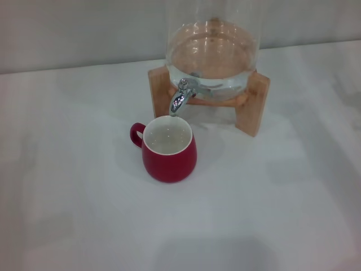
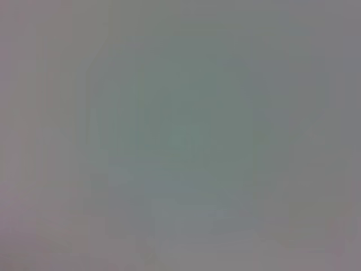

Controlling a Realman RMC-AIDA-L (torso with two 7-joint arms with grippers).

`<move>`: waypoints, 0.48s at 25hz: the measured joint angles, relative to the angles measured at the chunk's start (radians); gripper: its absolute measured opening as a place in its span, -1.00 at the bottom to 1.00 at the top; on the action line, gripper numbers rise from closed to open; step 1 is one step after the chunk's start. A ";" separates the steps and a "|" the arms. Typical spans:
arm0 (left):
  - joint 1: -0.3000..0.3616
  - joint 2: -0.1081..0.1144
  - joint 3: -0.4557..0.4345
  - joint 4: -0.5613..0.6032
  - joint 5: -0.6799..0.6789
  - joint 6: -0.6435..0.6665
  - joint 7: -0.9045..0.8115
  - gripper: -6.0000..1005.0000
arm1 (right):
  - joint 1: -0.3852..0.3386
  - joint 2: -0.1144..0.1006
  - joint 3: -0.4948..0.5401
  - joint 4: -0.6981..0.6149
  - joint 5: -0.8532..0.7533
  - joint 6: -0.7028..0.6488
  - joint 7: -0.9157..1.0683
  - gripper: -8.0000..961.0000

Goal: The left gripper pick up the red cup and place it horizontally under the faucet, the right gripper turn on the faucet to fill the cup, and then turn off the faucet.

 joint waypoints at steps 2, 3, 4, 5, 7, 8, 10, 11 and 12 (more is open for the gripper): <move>0.001 0.000 0.000 0.000 -0.013 0.003 0.000 0.75 | 0.000 0.000 0.000 0.017 0.026 -0.004 -0.012 0.65; 0.002 0.000 0.000 0.000 -0.019 0.003 0.000 0.75 | 0.000 0.000 0.000 0.021 0.033 -0.005 -0.014 0.65; 0.003 0.000 0.000 0.000 -0.022 0.004 0.000 0.75 | 0.000 0.000 0.000 0.025 0.038 -0.007 -0.014 0.65; 0.005 0.000 0.000 0.000 -0.025 0.004 0.000 0.75 | -0.001 0.000 0.000 0.027 0.039 -0.008 -0.014 0.65; 0.008 0.000 0.000 0.000 -0.025 0.009 0.000 0.75 | -0.004 0.000 -0.004 0.029 0.040 -0.009 -0.011 0.65; 0.009 0.000 0.000 -0.001 -0.025 0.011 0.000 0.75 | -0.004 0.000 -0.005 0.030 0.040 -0.009 -0.011 0.65; 0.009 0.000 0.000 -0.004 -0.025 0.015 0.000 0.75 | -0.003 0.000 -0.009 0.036 0.040 -0.010 -0.010 0.65; 0.010 0.000 0.000 -0.005 -0.025 0.015 0.000 0.75 | -0.002 0.000 -0.009 0.038 0.040 -0.010 -0.010 0.65; 0.010 0.000 0.000 -0.005 -0.025 0.015 0.000 0.75 | 0.000 0.000 -0.012 0.040 0.040 -0.010 -0.010 0.65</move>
